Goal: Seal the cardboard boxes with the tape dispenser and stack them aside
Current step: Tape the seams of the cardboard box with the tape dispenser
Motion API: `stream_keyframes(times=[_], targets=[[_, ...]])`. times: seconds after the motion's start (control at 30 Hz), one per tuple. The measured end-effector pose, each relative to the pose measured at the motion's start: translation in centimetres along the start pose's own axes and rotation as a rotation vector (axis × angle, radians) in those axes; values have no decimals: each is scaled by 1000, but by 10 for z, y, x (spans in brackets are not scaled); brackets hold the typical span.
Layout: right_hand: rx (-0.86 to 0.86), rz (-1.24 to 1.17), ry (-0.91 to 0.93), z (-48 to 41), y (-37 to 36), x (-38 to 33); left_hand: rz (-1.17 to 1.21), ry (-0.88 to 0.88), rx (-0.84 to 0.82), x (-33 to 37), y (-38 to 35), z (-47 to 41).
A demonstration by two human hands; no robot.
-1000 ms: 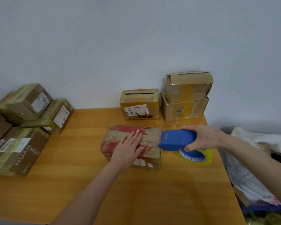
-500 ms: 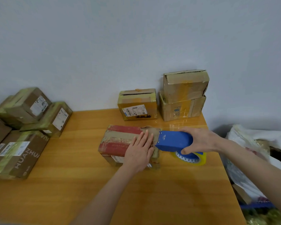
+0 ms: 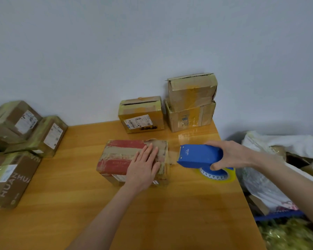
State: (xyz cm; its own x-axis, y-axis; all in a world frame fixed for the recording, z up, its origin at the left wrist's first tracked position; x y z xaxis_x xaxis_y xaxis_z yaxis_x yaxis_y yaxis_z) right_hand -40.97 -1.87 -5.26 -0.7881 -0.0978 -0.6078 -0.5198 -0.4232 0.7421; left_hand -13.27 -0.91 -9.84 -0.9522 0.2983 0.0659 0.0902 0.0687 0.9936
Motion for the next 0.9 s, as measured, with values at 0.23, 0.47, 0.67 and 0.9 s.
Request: stream_keyframes(times=[0.23, 0.47, 0.67, 0.9], targets=[[-18, 68, 23, -11, -21, -4, 11, -6, 17, 22, 3, -11], [-37, -11, -8, -11, -33, 16, 26, -49, -1, 21, -3, -9], [-57, -102, -70, -3, -31, 34, 33, -70, 16, 20, -2, -9], [-171, 8, -76, -36, -56, 16, 45, -61, 18, 18, -3, -9]])
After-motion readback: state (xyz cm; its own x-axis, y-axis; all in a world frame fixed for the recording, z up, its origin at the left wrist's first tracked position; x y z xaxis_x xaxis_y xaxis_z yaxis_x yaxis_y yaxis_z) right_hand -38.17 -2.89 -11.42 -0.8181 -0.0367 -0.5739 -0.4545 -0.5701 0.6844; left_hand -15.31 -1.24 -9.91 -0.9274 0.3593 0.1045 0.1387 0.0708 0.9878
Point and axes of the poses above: each hand's wrist, its own z-axis away from the middle knuckle, its own y-axis out of the back of the hand, x = y × z, the point moved 6 cm from there along -z, towards the middle knuckle, and after that the axes turned 6 degrees about x, right-handed, at the moved point
